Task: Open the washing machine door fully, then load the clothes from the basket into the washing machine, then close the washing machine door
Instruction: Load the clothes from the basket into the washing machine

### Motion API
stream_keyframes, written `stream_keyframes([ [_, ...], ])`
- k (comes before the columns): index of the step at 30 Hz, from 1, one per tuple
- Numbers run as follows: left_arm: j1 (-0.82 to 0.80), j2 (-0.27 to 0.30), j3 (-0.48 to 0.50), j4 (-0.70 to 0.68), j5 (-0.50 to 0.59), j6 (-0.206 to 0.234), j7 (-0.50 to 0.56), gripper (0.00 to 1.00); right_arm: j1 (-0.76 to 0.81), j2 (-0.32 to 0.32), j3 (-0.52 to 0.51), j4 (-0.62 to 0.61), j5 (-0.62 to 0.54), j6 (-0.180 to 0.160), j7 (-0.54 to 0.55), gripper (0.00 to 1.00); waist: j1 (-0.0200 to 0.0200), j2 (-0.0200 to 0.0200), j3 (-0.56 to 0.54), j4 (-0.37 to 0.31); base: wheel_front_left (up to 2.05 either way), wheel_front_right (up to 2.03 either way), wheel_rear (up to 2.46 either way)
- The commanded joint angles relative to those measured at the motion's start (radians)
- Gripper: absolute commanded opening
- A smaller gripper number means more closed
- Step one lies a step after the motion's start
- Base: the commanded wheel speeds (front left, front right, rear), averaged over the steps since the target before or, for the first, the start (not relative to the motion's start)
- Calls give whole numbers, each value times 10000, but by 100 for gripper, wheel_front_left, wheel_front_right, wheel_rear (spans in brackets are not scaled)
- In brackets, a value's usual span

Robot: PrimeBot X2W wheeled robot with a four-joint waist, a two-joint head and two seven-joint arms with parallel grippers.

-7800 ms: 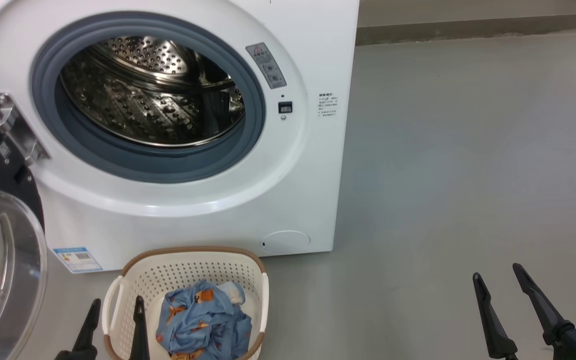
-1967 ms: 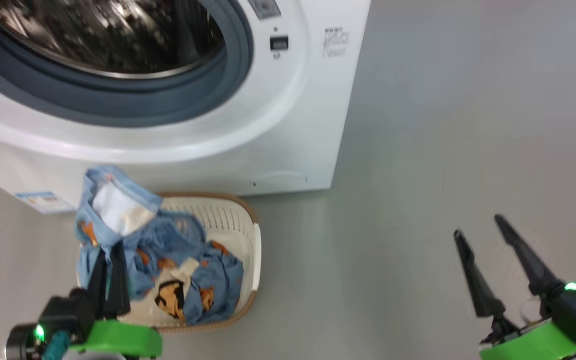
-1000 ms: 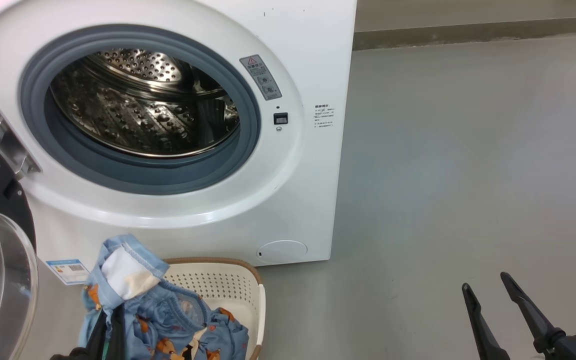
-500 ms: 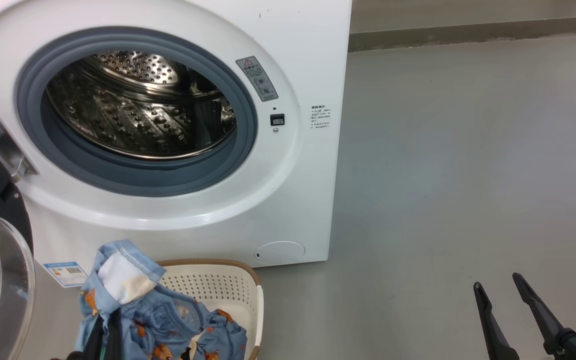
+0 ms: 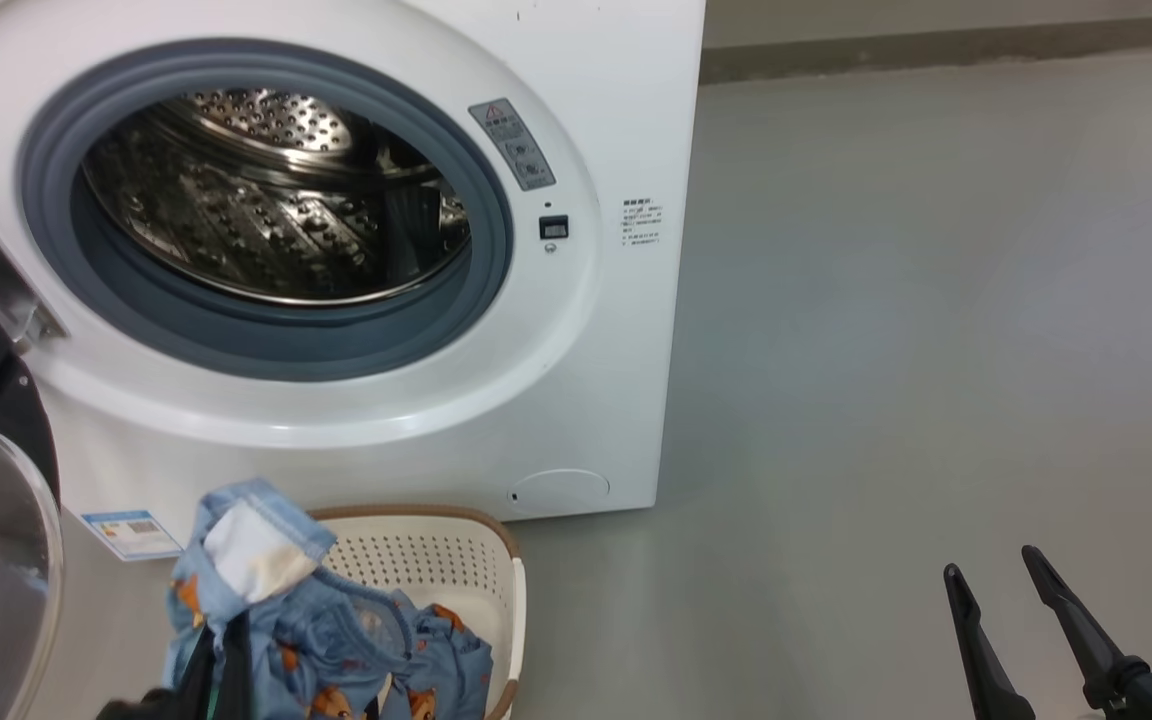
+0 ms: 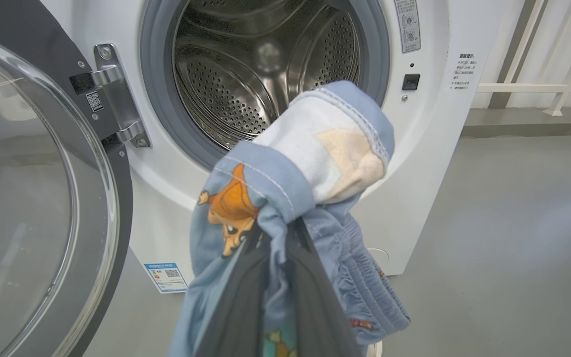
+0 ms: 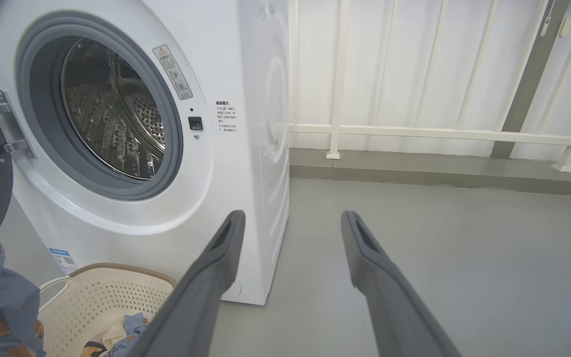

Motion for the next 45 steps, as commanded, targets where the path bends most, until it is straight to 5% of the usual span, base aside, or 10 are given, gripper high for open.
stream_keyframes([
  [1, -734, 75, 300, -73, -83, -28, -2, 0, -204, -174, 273, -267, -64, 16, -48, 100, 0, 0, 222, 32, 0, 0, 0],
  [15, -4680, 208, 486, 2522, -768, -938, 92, 0, -1270, -313, -85, -733, 195, 16, -48, 100, 0, 0, 2481, -235, 0, 0, 0],
  [23, -7389, 693, 694, 3749, -1226, -1493, 1031, 0, -2024, -218, -268, -1023, 397, 16, -48, 100, 0, 0, 4130, -498, 0, 0, 0],
  [45, -12539, 2191, 1054, 5938, -1903, -1792, 4231, 0, -3545, -152, 364, -1026, 752, 16, -48, 100, 0, 0, 6626, -1324, 0, 0, 0],
])
